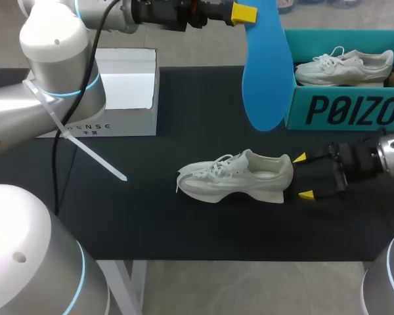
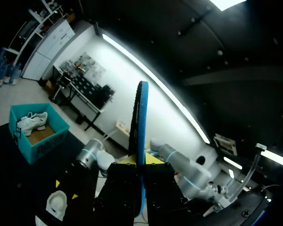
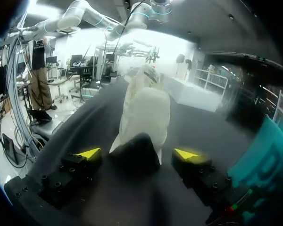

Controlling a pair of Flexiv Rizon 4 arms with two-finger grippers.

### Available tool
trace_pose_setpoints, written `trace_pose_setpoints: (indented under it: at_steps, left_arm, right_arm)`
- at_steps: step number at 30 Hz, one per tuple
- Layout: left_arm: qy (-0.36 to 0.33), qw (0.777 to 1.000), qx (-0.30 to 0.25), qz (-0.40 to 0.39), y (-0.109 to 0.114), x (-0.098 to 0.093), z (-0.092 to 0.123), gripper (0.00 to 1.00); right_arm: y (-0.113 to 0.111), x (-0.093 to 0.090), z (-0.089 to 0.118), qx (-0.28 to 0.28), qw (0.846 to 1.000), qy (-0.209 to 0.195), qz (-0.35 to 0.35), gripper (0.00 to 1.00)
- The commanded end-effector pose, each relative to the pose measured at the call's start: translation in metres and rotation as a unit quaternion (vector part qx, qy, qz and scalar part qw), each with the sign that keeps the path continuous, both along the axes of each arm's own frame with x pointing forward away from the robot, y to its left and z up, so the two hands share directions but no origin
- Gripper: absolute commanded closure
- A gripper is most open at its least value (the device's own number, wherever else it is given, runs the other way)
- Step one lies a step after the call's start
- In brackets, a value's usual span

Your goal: Take the shoe out of the shoebox, open the shoe tongue, remove and reinsert the insole, then place the shoe into the shoebox

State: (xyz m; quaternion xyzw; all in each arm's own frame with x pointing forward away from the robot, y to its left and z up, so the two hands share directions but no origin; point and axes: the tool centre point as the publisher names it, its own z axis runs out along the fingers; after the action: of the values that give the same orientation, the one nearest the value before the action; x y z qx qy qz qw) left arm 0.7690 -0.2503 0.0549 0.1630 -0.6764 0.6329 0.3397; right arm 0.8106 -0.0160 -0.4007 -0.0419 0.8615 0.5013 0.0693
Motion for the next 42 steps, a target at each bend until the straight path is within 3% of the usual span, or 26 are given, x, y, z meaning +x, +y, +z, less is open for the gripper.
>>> trace_pose_setpoints:
  at_steps: [1, 11, 18, 27, 34, 42]
  left_arm:
    - [0.000, 1.000, -0.001, 0.001, 0.000, 0.000, -0.001, 1.00]
    - [0.000, 1.000, -0.001, 0.001, 0.000, 0.000, -0.001, 1.00]
    - [0.000, 1.000, -0.001, 0.001, 0.000, 0.000, -0.001, 1.00]
    - [0.000, 1.000, -0.001, 0.001, 0.000, 0.000, -0.001, 1.00]
    - [0.000, 1.000, -0.001, 0.001, 0.000, 0.000, -0.001, 1.00]
    - [0.000, 1.000, -0.001, 0.001, 0.000, 0.000, -0.001, 1.00]
  right_arm:
    - [0.003, -0.009, 0.026, -0.103, 0.994, 0.012, -0.022, 0.00]
    - [0.022, -0.012, 0.064, -0.281, 0.957, 0.023, -0.063, 0.00]
    - [0.037, -0.007, 0.078, -0.359, 0.931, 0.012, -0.065, 0.00]
    - [0.033, -0.002, 0.074, -0.357, 0.932, 0.014, -0.060, 0.00]
    - [0.037, -0.009, 0.086, -0.395, 0.918, 0.010, -0.048, 0.00]
    - [0.029, -0.005, 0.082, -0.390, 0.919, 0.016, -0.045, 0.00]
